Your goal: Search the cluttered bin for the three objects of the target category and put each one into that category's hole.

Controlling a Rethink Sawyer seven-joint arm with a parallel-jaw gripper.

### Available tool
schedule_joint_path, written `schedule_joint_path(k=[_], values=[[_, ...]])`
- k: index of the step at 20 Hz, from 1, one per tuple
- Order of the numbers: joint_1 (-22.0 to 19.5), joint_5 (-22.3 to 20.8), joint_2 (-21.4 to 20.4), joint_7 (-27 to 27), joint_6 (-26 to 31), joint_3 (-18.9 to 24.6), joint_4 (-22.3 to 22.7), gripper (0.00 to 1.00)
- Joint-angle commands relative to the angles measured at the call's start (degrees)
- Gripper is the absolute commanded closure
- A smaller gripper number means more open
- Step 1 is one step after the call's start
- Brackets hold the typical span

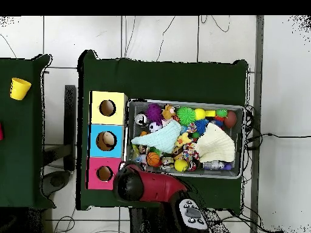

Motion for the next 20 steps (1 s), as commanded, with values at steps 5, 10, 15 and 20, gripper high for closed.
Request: schedule_joint_path(k=[5, 10, 15, 20], values=[[-4.53, -2.3, 4.25, 9.8, -8.36, -0.44, 2.4, 0.0], [-6.41, -2.74, 4.18, 8.17, -6.85, 0.87, 1.26, 0.0], [-6.58, -2.27, 7.54, 9.76, -10.28, 2.49, 0.09, 0.0], [-6.58, -1.74, 8.82, 11.13, -12.66, 3.67, -0.11, 0.0]])
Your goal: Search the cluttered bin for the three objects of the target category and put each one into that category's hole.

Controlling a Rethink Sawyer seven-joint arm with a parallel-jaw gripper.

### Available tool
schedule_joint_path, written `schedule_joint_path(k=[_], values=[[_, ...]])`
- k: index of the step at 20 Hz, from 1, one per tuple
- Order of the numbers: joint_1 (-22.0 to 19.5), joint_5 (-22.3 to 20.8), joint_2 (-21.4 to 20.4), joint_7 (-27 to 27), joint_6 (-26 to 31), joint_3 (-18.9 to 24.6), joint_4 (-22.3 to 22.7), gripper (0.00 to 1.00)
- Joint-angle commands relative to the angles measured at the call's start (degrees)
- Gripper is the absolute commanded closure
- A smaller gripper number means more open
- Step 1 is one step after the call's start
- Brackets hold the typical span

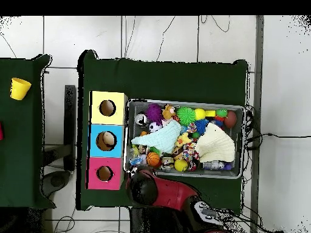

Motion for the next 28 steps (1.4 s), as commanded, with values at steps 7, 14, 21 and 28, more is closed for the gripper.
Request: schedule_joint_path(k=[7, 14, 21, 28], values=[[-0.96, 1.23, 3.55, 11.53, -6.24, 6.22, -3.28, 0.0], [-0.28, 3.87, -2.74, 11.9, -0.42, 8.6, -2.74, 0.0], [0.95, 5.92, -6.7, 10.82, 4.93, 8.2, -3.68, 0.0], [-0.61, 3.71, -5.92, 10.35, -0.84, 9.35, -2.9, 0.0]])
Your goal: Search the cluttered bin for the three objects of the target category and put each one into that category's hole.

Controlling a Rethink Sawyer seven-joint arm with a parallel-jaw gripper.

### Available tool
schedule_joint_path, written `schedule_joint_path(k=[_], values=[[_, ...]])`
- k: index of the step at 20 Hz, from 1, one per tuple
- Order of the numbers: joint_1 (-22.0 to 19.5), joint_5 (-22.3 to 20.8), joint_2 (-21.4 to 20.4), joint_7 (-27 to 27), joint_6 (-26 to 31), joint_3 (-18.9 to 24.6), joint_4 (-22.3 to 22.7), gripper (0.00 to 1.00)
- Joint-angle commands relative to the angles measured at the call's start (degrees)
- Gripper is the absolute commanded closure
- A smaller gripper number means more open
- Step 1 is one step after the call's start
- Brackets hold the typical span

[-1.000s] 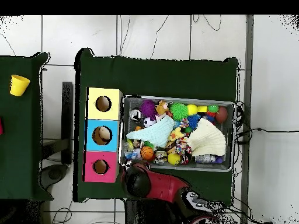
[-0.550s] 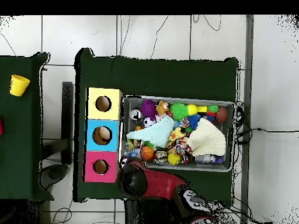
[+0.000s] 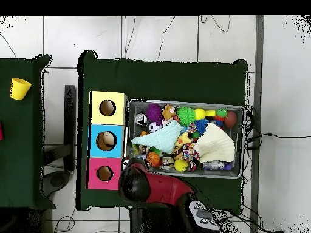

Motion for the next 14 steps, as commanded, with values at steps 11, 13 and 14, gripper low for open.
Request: schedule_joint_path(k=[11, 13, 14], values=[[0.05, -3.02, 4.95, 9.86, -8.44, 0.05, -0.83, 0.0], [0.3, -3.84, 5.64, 9.88, -9.74, -1.0, -0.18, 0.0], [0.13, -4.14, 5.76, 10.0, -10.21, -1.0, 0.21, 0.0]])
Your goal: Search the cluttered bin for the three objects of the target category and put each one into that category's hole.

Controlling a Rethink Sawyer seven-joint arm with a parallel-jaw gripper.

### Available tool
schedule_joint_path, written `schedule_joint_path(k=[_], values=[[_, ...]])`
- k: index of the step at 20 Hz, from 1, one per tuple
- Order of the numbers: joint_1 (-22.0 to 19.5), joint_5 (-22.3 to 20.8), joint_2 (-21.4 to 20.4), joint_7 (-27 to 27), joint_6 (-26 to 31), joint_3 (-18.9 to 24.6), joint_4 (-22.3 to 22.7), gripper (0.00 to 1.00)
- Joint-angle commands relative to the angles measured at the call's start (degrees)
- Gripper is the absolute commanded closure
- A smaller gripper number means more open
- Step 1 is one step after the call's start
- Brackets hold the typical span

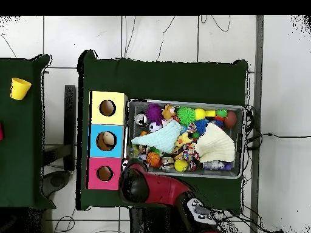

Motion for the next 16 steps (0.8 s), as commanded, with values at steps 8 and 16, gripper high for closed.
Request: schedule_joint_path(k=[8, 16], values=[[-0.64, -4.09, 3.35, 9.22, -6.14, -2.84, 2.31, 0.0], [-1.97, -2.36, 0.5, 7.07, 1.72, -2.85, 1.08, 0.0]])
